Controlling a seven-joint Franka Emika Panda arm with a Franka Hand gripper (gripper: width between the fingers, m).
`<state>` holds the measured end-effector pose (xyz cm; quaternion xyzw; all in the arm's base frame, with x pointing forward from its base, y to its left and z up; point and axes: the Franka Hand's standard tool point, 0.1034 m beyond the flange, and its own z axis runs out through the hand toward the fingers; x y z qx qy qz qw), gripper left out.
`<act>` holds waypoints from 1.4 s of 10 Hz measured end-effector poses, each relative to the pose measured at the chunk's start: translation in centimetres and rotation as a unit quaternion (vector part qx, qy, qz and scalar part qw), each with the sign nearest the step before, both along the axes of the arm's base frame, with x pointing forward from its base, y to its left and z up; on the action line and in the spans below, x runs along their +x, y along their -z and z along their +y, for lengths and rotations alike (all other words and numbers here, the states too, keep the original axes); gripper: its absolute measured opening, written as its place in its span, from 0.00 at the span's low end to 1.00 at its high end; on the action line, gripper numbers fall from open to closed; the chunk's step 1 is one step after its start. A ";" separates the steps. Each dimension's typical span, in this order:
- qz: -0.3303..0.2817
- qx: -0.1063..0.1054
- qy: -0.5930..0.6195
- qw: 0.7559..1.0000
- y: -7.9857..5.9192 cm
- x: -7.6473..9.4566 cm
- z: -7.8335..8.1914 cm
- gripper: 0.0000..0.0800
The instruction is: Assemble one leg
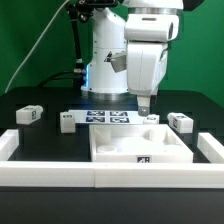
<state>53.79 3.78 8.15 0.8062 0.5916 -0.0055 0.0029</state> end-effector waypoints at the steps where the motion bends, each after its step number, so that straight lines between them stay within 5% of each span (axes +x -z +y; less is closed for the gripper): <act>1: 0.000 0.000 -0.001 1.000 0.1 -0.1 -0.1 0.81; 5: -0.028 -0.006 -0.158 0.987 2.0 -1.9 -0.6 0.81; 10: -0.025 -0.006 -0.145 0.989 2.1 -1.9 -0.8 0.81; 14: 0.002 -0.001 -0.136 0.991 4.5 -5.9 -2.3 0.81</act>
Offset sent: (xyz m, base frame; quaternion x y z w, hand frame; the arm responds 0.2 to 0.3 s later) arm -0.0280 0.0017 -0.0188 -0.0455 0.0090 -0.2567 0.9654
